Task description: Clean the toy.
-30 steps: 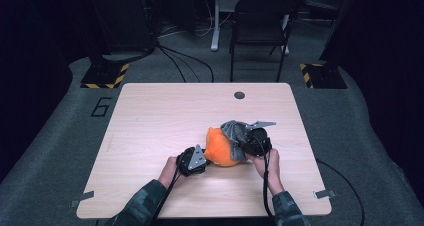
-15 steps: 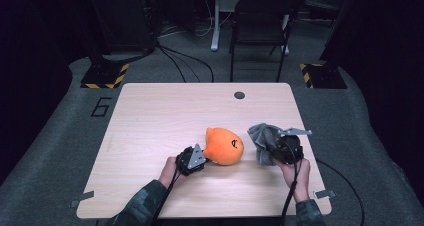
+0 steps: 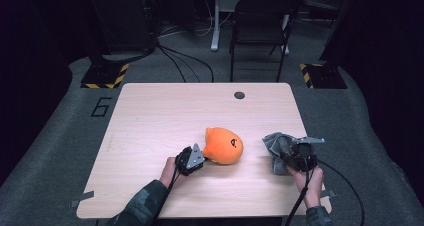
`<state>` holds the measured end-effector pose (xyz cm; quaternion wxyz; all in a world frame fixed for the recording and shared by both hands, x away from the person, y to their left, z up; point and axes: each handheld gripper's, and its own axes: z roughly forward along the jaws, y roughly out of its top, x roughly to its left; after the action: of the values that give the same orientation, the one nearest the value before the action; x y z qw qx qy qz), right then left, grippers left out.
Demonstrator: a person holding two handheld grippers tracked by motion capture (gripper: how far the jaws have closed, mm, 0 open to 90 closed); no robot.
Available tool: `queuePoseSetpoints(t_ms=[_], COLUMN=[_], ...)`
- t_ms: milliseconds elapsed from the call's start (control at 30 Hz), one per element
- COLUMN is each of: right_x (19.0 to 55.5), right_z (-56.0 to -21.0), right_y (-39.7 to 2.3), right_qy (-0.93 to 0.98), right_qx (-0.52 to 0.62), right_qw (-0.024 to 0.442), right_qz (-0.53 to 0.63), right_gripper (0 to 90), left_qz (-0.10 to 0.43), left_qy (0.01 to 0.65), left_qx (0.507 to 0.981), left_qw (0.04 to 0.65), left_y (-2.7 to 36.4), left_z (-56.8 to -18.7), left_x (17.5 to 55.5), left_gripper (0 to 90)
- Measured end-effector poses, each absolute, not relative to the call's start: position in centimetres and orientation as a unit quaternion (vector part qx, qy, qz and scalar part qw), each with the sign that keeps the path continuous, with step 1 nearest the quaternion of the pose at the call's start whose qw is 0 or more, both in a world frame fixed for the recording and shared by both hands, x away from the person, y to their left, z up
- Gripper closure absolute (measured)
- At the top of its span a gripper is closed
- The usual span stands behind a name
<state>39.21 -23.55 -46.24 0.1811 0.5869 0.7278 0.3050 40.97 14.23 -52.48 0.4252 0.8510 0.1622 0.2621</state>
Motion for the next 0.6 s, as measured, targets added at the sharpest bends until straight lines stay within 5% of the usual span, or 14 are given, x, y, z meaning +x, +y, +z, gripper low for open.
queuePoseSetpoints(t_ms=[600], right_x=[39.4], right_z=[-46.3], right_y=[-24.7], right_qy=[0.718], right_qx=[0.592], right_qw=[0.190], right_qz=[0.313], right_gripper=[75.4], left_qz=[0.182], left_qy=[0.234], left_qx=[0.809], left_qw=[0.508], left_y=[14.9], left_z=[-48.2], left_x=[41.0], left_gripper=[82.6])
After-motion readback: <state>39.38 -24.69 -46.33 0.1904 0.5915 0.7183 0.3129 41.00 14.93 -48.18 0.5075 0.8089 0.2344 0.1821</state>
